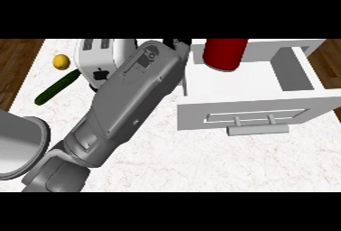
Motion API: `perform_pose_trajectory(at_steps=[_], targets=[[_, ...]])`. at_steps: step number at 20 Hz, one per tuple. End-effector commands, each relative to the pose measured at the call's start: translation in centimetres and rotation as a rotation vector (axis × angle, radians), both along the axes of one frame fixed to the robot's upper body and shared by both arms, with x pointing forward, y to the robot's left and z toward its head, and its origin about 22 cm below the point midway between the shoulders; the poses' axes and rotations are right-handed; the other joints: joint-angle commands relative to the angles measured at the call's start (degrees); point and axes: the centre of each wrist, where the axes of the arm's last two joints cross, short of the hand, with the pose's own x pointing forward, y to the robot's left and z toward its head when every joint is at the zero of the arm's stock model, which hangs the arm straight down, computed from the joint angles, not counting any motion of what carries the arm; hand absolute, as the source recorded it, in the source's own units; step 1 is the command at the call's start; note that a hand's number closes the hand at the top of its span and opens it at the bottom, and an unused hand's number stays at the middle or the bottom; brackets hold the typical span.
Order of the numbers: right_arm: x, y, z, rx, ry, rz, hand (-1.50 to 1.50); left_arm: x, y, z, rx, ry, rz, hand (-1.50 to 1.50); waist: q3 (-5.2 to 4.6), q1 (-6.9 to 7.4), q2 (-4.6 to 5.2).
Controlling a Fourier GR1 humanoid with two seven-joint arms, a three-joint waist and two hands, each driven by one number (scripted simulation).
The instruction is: Pick up the can, place it into the drawer and close the drawer
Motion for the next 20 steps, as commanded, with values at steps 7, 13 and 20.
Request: perform_pose_trajectory(at_steps=[7,13,20], targets=[[0.4,0.4,0.3,0.010,0.009,0.023,-1.50,0.5,-1.8,0.9,0.054,0.021,0.044,1.50,0.04,-0.84,0.19],[0.9,0.9,0.3,0.001,-0.001,0.032,-1.50,0.1,-1.7,-2.1,0.079,0.057,0.046,1.50,0.07,-1.85,0.44],[1.5,0.8,1.1,0.001,-0.025,0.040,-1.50,0.2,-1.1,-4.7,0.138,0.072,0.112,-1.50,0.07,-2.14,0.51]])
